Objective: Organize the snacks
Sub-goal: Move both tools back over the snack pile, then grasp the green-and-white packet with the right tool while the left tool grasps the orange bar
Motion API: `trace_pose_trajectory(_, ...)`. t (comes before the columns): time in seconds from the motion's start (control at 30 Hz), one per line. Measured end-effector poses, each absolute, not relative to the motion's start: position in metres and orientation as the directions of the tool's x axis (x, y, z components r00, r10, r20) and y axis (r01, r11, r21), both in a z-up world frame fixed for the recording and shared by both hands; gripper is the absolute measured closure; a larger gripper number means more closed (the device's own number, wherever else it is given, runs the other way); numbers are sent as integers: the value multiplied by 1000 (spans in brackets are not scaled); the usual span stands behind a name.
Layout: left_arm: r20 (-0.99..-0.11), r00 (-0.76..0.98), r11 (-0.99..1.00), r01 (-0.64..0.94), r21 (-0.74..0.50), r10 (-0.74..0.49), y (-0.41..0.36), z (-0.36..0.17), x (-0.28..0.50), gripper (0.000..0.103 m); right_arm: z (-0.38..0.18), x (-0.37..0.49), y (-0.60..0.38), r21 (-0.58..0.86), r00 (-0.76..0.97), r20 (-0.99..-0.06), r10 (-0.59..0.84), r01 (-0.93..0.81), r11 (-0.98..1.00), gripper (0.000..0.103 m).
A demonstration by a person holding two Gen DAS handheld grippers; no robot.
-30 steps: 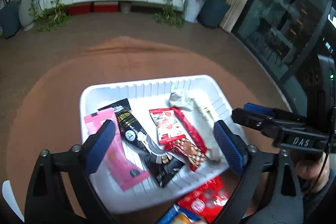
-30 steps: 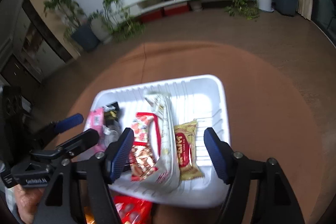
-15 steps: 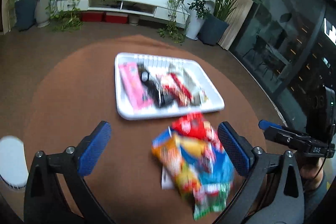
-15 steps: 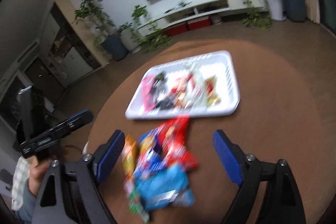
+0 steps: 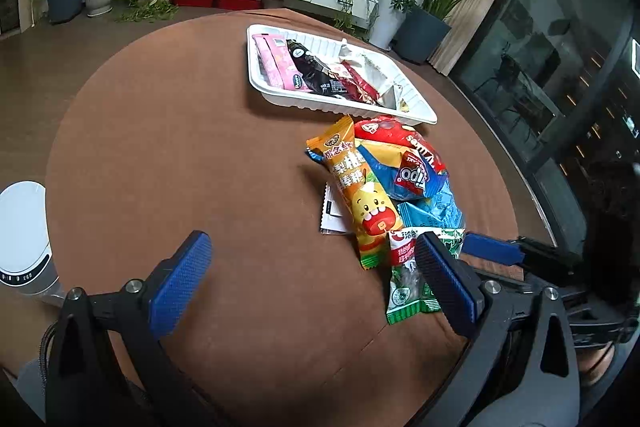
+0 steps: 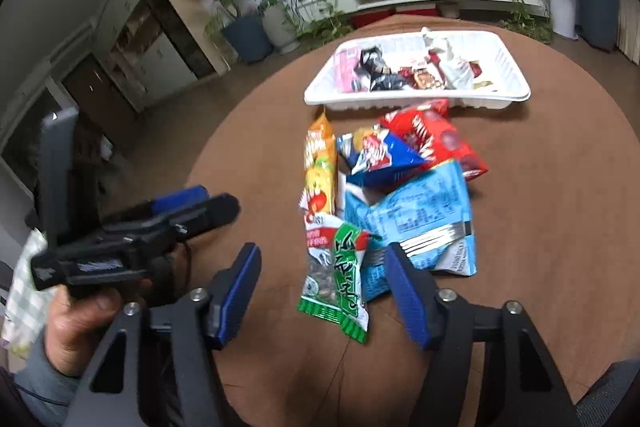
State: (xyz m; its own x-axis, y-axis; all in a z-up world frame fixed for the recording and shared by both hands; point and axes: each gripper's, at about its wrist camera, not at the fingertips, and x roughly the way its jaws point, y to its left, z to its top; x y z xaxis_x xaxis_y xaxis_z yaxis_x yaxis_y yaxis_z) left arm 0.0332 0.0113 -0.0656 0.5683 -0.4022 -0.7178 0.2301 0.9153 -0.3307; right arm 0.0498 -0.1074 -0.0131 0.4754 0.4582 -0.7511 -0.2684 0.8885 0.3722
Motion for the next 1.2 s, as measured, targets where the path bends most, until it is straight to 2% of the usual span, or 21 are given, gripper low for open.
trace_pose_trajectory(0.17,-719,566,915,225,-336,-403,17,-62,35,0,-18,52,-97,306,479,-774,414,-289,907,41)
trace_pose_trajectory(0.27,-720,564,914,223,-339,-405,17,-59,39,0,-18,51,-92,267,477,-786,394,-312,912,50)
trace_pose_trajectory(0.37,-720,565,915,227,-333,-402,14,-55,43,0,-20,50,-84,224,472,-799,372,-341,913,65)
trace_pose_trajectory(0.43,-721,562,914,228,-337,-406,13,-54,45,0,-24,50,-84,229,455,-808,375,-345,910,84)
trace_pose_trajectory(0.47,-721,561,913,229,-337,-406,11,-54,45,0,-25,49,-85,228,453,-810,373,-342,912,85)
trace_pose_trajectory(0.6,-738,548,919,235,-316,-394,5,-56,48,0,-27,47,-87,239,447,-809,381,-342,909,89)
trace_pose_trajectory(0.87,-770,534,932,280,-230,-350,-27,-51,66,0,-11,30,-97,290,437,-792,426,-345,893,90)
trace_pose_trajectory(1.0,-801,500,937,278,-212,-330,-39,-61,76,0,-1,20,-116,332,436,-781,448,-317,888,90)
trace_pose_trajectory(1.2,-845,462,955,242,-171,-268,-38,-80,82,0,0,14,-126,318,432,-788,439,-324,891,90)
